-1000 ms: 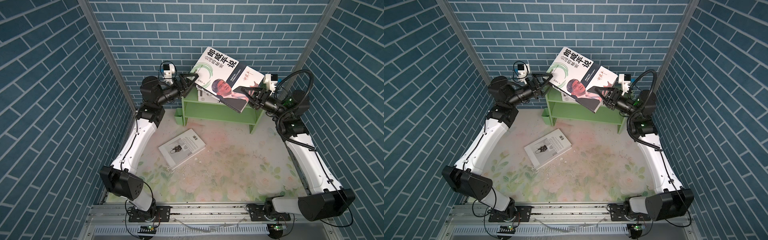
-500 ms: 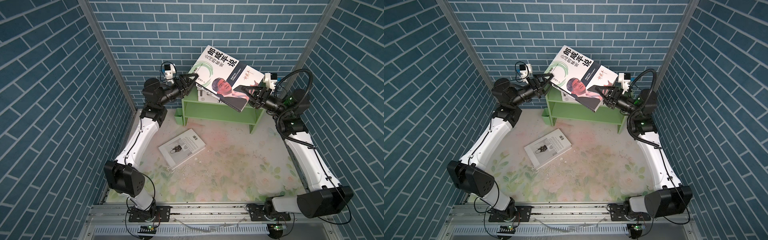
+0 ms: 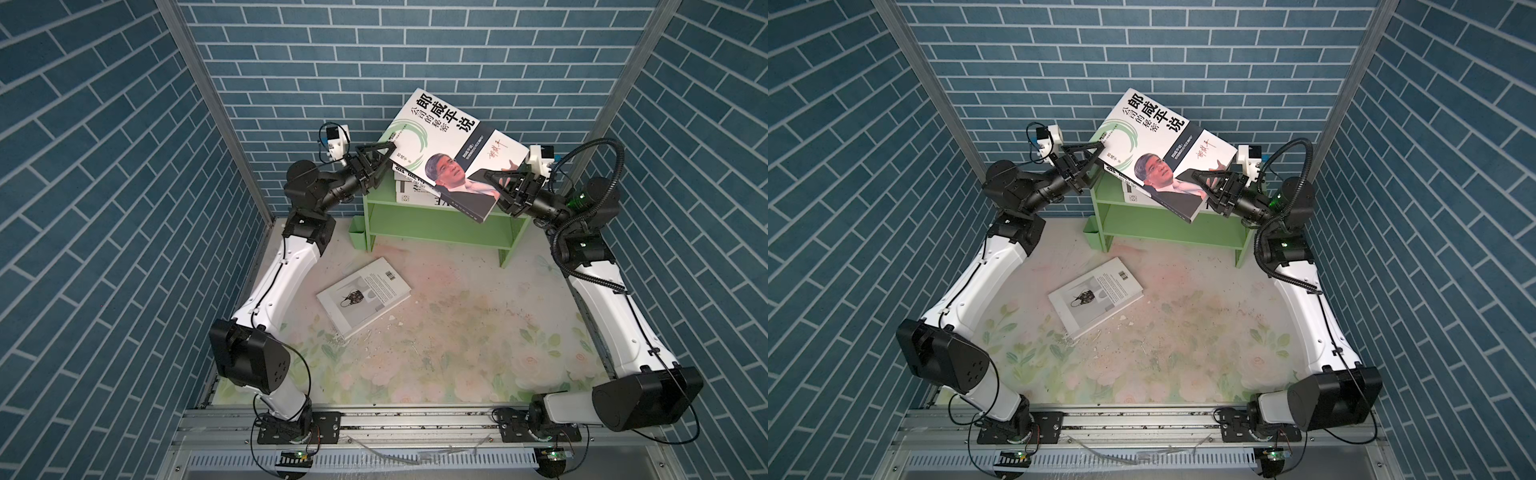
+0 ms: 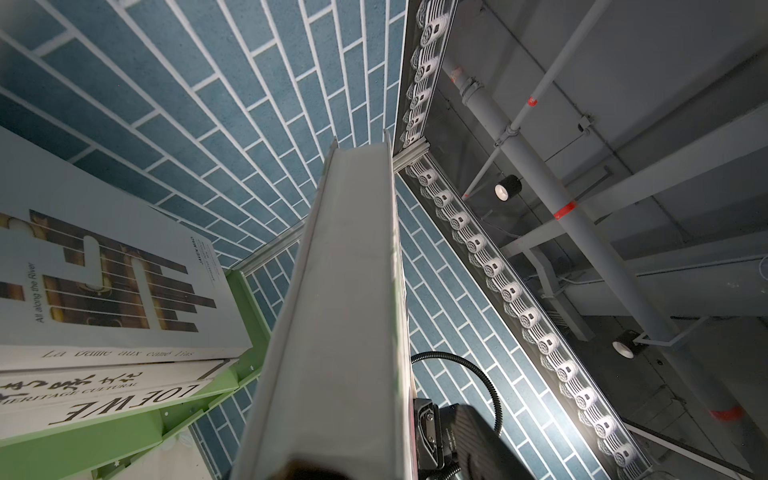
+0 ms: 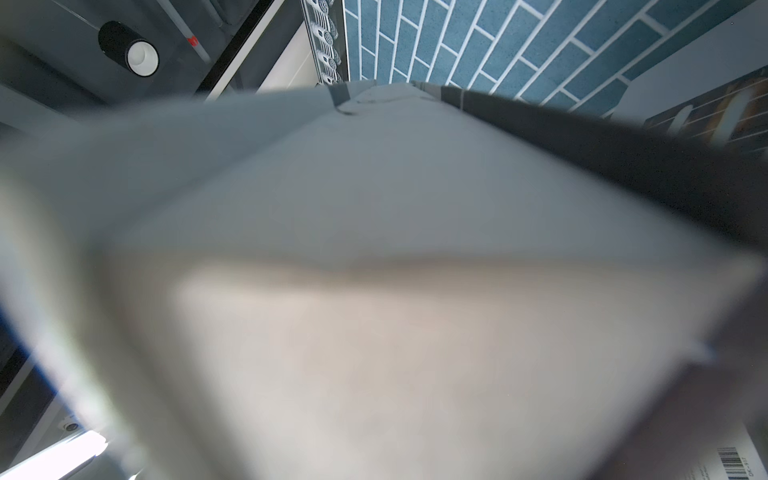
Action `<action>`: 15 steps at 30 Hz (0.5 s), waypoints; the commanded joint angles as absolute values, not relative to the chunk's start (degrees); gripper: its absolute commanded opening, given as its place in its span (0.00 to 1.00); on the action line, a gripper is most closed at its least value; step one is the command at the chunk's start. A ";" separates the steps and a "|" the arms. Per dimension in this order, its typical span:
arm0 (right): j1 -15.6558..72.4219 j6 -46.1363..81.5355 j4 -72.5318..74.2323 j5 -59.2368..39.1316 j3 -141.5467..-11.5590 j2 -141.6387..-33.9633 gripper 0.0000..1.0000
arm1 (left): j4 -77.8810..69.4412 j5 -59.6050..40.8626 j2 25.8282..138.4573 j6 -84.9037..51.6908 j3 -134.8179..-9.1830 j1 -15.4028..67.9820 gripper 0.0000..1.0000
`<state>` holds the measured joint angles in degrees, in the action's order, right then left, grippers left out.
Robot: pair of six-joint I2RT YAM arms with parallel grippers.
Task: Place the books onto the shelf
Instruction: 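Tilt the portrait book flat with both grippers above the stack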
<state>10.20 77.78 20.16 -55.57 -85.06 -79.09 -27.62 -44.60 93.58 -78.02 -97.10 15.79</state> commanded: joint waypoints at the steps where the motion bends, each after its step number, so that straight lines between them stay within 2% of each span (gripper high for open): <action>1: 9.59 78.84 23.10 -56.77 -87.38 -79.47 0.44 | -31.03 -44.25 94.13 -78.15 -96.94 15.75 0.64; 5: 8.91 78.84 23.12 -57.13 -87.46 -79.45 0.44 | -30.72 -44.12 94.29 -78.25 -96.85 15.77 0.69; 15: 7.78 79.90 23.43 -58.38 -88.87 -81.03 0.44 | -28.97 -45.58 95.05 -77.91 -97.19 15.91 0.71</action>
